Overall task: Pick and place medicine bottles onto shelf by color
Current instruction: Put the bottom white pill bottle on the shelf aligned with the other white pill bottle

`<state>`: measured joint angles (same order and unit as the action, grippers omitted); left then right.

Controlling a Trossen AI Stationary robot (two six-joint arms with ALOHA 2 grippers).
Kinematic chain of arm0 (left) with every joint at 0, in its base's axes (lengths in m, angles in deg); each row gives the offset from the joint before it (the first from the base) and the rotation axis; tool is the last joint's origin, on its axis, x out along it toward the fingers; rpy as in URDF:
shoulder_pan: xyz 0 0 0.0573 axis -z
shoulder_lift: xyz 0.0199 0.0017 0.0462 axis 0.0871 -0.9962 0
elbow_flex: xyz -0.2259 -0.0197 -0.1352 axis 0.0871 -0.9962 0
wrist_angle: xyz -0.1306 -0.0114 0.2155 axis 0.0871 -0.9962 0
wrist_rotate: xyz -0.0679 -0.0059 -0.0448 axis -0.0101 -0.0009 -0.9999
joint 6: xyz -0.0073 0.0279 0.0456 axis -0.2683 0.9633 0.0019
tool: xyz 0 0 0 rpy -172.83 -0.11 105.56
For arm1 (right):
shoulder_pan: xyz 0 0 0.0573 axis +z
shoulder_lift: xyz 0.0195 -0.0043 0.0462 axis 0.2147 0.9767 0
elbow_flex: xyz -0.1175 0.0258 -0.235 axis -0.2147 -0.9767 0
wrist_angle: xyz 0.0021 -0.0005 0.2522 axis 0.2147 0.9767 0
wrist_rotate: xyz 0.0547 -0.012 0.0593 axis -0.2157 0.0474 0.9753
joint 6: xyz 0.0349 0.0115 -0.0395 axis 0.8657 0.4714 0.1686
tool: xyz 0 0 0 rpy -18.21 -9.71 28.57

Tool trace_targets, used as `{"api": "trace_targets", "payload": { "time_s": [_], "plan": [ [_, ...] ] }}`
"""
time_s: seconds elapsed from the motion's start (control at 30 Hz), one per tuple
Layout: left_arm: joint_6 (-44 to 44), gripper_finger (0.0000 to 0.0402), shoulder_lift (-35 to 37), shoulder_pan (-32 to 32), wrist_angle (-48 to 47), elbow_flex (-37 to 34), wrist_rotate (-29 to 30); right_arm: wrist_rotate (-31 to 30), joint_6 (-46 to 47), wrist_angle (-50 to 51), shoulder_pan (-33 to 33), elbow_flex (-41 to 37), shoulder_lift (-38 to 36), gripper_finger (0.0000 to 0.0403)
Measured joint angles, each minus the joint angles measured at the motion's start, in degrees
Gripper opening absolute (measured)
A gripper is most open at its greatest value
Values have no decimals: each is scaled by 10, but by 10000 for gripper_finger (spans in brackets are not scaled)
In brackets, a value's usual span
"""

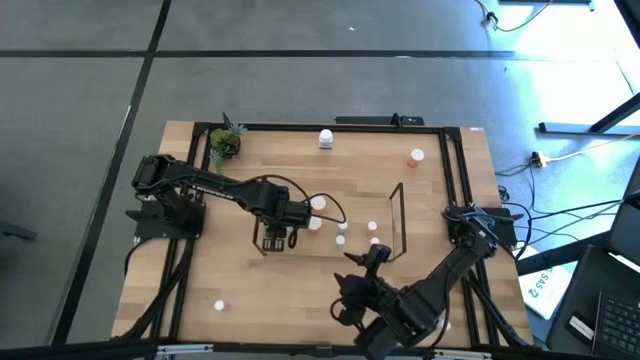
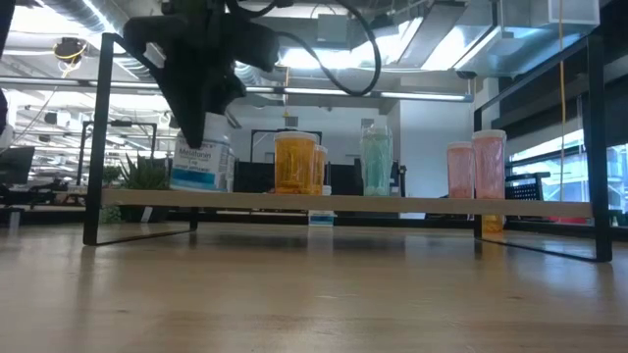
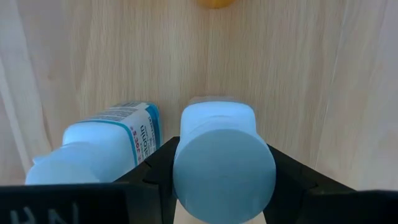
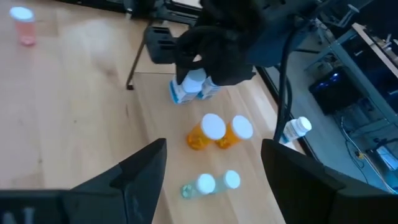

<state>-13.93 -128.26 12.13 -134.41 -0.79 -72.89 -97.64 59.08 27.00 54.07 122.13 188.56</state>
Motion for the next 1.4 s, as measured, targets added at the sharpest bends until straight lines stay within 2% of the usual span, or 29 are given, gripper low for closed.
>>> {"api": "trace_targets", "payload": {
  "time_s": [0.27, 0.53, 1.4],
  "plan": [
    [0, 155, 0, 0, 3, 0, 0, 0, -4, 0, -13, 0, 0, 264],
    [2, 201, -2, 0, 2, -2, -1, 2, -8, 0, -13, 0, 0, 264],
    [-13, 204, 19, 12, -13, -1, 6, 5, -15, 0, -14, 0, 0, 264]
  ]
}}
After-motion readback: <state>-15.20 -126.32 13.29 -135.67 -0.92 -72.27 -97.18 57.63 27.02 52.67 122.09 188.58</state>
